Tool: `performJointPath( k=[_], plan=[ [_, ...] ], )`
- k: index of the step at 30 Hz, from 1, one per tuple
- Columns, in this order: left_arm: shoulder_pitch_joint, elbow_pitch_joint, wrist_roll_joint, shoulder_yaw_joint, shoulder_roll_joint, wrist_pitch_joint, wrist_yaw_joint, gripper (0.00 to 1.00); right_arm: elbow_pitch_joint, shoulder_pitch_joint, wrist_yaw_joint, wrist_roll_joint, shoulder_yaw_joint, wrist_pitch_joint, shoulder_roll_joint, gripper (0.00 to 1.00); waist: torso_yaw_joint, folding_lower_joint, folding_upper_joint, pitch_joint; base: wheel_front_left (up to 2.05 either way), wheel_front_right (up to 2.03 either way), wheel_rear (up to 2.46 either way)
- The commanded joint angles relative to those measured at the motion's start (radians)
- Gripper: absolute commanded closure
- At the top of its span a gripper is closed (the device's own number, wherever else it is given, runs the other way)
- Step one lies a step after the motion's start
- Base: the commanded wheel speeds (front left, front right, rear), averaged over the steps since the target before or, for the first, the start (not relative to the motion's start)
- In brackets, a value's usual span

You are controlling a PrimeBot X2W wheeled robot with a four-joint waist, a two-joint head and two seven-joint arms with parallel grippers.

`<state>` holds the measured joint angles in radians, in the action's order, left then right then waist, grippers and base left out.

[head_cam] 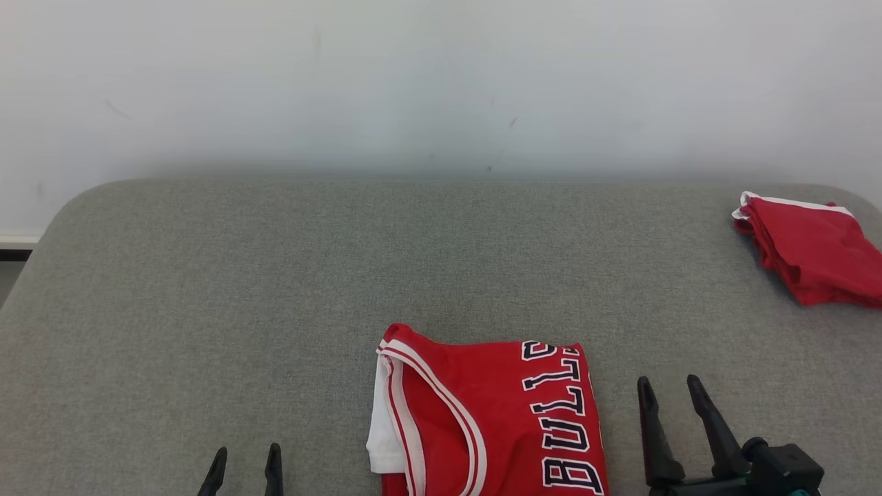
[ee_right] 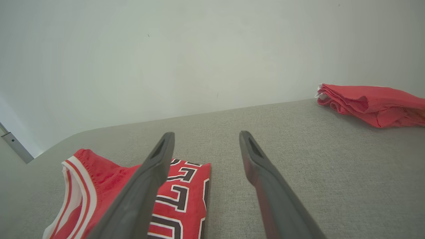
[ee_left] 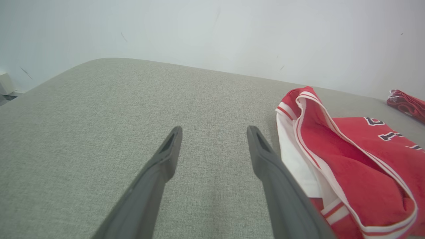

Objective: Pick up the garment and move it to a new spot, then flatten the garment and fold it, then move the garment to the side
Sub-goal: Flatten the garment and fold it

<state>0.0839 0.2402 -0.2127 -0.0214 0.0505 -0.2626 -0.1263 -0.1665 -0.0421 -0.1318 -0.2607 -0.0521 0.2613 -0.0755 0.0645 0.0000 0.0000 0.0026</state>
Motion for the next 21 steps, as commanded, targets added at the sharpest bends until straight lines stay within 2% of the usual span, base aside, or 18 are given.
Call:
performJointPath(
  k=[1, 6, 13, 21],
  plan=[
    [-0.001, -0.004, 0.008, 0.001, 0.000, -0.003, 0.002, 0.00, 0.000, -0.008, 0.002, 0.003, -0.009, 0.004, 0.001, 0.00, 0.001, 0.0000, 0.0000, 0.000, 0.00, 0.00, 0.00],
    [0.000, 0.003, 0.014, -0.005, 0.000, -0.003, 0.001, 0.00, -0.012, -0.018, 0.002, -0.004, -0.127, 0.004, -0.029, 0.00, 0.009, 0.0000, 0.0000, -0.003, 0.00, 0.00, 0.00],
    [-0.003, 0.011, 0.017, -0.012, -0.001, -0.003, 0.000, 0.00, -0.067, 0.012, 0.002, 0.013, -0.413, 0.004, -0.105, 0.00, 0.033, 0.0000, 0.0000, -0.014, 0.00, 0.00, 0.00],
    [0.006, 0.014, 0.013, -0.019, 0.000, -0.003, -0.001, 0.00, -0.180, 0.147, 0.002, 0.007, -0.704, 0.004, -0.168, 0.00, 0.066, 0.0000, 0.0000, -0.022, 0.00, 0.00, 0.00]
  ],
)
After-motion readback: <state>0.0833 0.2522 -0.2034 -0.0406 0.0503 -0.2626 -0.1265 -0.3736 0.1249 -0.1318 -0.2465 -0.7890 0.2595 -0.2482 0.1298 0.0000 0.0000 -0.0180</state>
